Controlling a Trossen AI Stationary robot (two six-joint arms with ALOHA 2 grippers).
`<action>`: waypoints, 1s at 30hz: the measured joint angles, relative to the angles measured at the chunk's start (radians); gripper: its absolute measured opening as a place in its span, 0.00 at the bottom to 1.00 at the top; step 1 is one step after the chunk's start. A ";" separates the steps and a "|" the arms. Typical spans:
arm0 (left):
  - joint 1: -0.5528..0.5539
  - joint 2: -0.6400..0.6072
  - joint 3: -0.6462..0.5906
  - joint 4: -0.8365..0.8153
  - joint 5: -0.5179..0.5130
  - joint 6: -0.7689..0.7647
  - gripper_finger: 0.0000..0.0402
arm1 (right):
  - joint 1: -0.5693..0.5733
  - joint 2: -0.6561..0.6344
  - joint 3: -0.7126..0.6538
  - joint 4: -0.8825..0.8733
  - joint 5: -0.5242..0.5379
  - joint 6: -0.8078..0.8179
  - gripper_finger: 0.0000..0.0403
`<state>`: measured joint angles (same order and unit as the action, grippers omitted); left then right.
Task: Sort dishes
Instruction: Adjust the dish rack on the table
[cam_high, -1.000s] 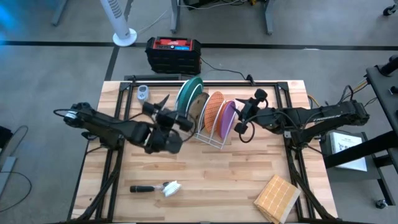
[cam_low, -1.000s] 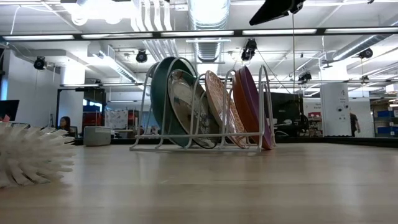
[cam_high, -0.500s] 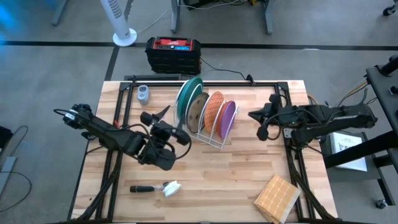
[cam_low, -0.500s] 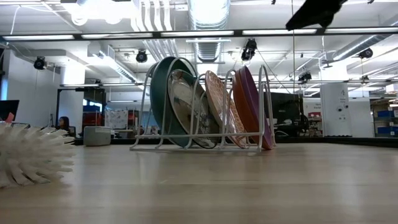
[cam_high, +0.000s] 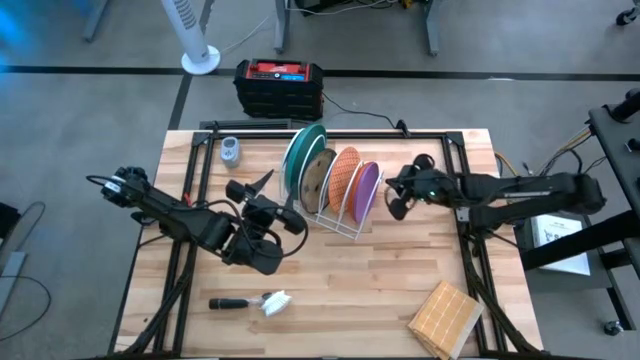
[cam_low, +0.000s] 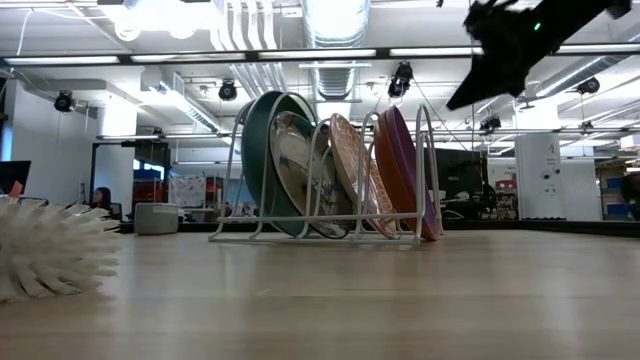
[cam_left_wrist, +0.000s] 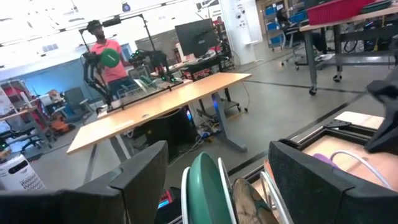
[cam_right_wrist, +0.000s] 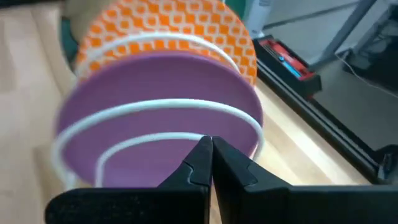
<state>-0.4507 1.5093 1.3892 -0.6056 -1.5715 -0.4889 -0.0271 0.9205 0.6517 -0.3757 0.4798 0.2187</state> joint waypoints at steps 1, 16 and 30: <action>0.000 0.000 -0.002 -0.001 0.000 0.000 0.67 | -0.027 0.019 -0.008 0.022 -0.032 -0.011 0.00; 0.001 0.000 -0.024 -0.002 0.000 -0.021 0.67 | -0.287 0.168 -0.027 0.244 -0.102 -0.187 0.00; 0.001 0.001 -0.024 -0.002 0.000 -0.020 0.67 | -0.500 0.291 0.008 0.447 -0.253 -0.368 0.00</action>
<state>-0.4500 1.5098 1.3651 -0.6079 -1.5714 -0.5088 -0.5266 1.2114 0.6599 0.0715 0.2264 -0.1491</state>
